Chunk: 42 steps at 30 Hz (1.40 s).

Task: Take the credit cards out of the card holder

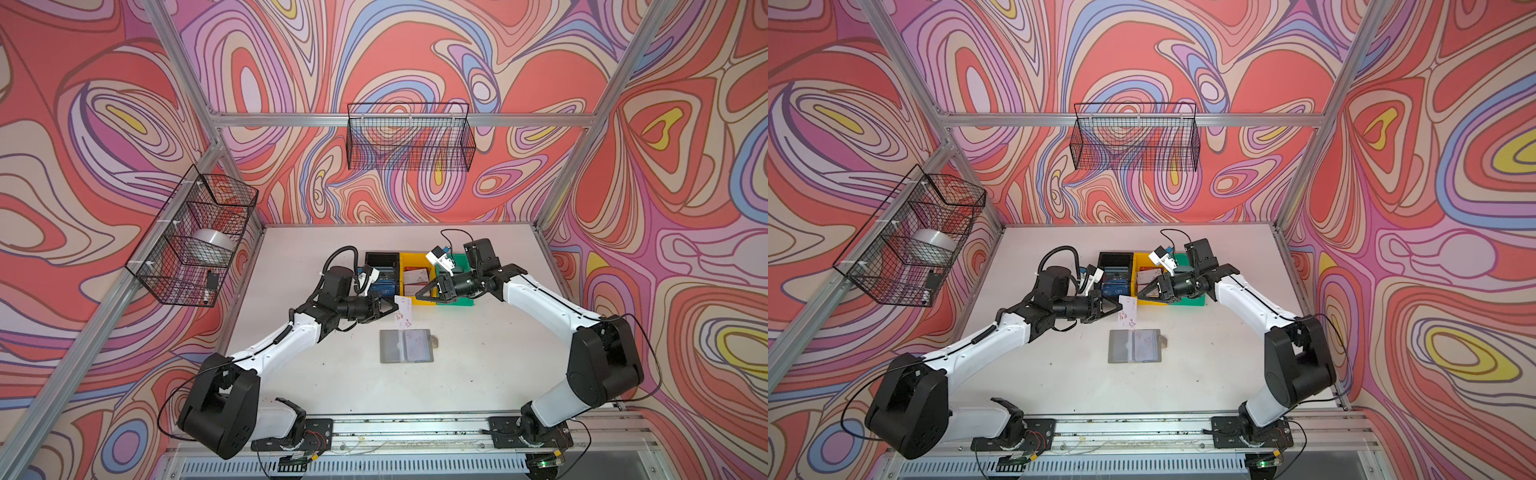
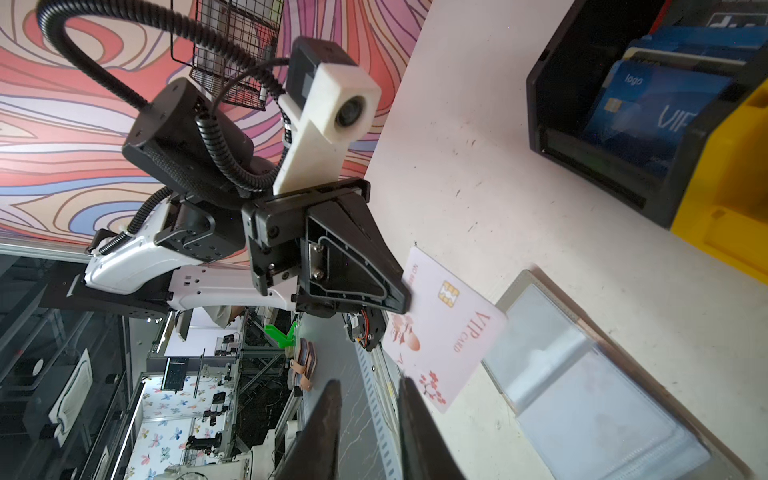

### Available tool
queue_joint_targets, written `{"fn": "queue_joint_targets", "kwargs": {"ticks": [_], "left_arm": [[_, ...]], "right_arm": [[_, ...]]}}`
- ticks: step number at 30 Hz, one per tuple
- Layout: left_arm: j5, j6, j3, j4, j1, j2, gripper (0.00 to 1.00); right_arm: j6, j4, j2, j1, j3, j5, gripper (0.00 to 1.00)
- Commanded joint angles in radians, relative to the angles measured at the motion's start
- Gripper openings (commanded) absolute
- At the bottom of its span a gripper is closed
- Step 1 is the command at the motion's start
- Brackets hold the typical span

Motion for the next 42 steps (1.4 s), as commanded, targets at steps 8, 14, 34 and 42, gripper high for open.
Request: {"fn": "queue_joint_targets", "kwargs": {"ticks": [8,14,34,42], "left_arm": [[0.025,-0.098,-0.010,0.205,0.011,-0.021,0.02],[0.029,-0.137,-0.033,0.259,0.014,-0.032,0.02],[0.023,-0.148,-0.061,0.288,0.013,0.006,0.02],[0.028,-0.151,-0.068,0.306,0.014,0.015,0.02]], "right_arm": [[0.031,0.092,0.028,-0.002,-0.080,-0.038,0.30],[0.021,0.101,0.064,-0.004,-0.080,-0.043,0.31],[0.056,0.162,0.120,-0.004,-0.020,-0.110,0.27],[0.090,0.206,0.125,-0.004,-0.024,-0.131,0.21]]}}
